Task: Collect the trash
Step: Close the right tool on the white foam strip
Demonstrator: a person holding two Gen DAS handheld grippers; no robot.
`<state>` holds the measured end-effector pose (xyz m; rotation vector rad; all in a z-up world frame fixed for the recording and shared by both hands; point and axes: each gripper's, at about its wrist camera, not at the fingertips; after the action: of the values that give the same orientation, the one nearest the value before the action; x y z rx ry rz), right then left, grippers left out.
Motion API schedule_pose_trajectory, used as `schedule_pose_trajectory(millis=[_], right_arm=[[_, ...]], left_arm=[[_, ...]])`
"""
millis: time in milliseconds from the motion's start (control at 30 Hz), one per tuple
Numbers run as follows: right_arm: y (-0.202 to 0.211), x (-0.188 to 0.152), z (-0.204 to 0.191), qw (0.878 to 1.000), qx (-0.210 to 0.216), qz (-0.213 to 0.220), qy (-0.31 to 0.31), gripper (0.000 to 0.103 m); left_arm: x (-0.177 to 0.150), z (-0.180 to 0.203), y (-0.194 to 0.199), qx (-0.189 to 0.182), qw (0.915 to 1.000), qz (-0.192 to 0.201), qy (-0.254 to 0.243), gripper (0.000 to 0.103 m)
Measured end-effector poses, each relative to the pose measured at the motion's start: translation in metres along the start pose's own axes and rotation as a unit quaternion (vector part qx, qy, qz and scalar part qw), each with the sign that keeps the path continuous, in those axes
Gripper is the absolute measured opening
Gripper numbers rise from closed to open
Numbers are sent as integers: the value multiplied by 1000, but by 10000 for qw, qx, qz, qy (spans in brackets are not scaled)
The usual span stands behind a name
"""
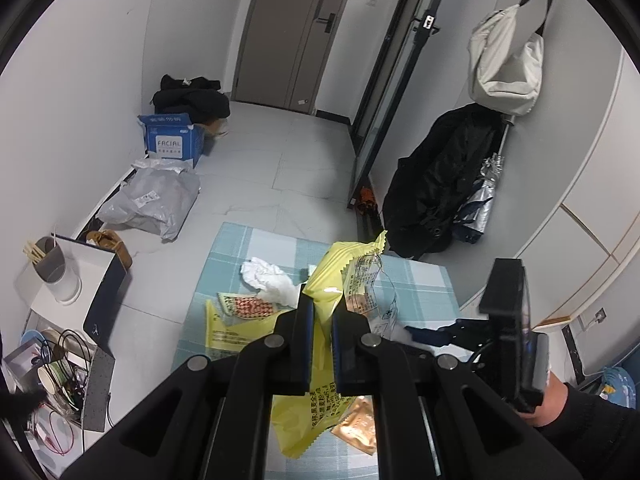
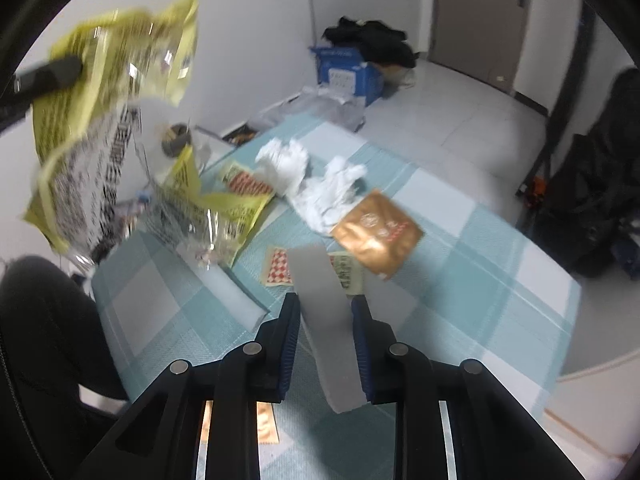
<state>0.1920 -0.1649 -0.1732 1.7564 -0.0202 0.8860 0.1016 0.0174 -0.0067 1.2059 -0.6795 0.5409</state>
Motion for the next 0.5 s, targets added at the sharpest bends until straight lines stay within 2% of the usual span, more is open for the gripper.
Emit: schedule_pose_trajectory(millis=[267,500], right_arm=[[82,-6,35,9936,-87,805,-792,24],[184,-32,57,9758,-312,1689,-1355,24]], left_arm=[[16,42,25,-140,9989,249,-365,4],[25,90,44,-544,9955,411,-654,4]])
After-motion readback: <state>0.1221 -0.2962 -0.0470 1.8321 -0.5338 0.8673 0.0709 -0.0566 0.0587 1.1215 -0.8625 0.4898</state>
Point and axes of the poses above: each gripper's, at about its wrist camera, not at the fingertips, and y roughly against the way its jaws point, z to its right, x to its top, and after that the axes turned 6 degrees about -y, right-handed
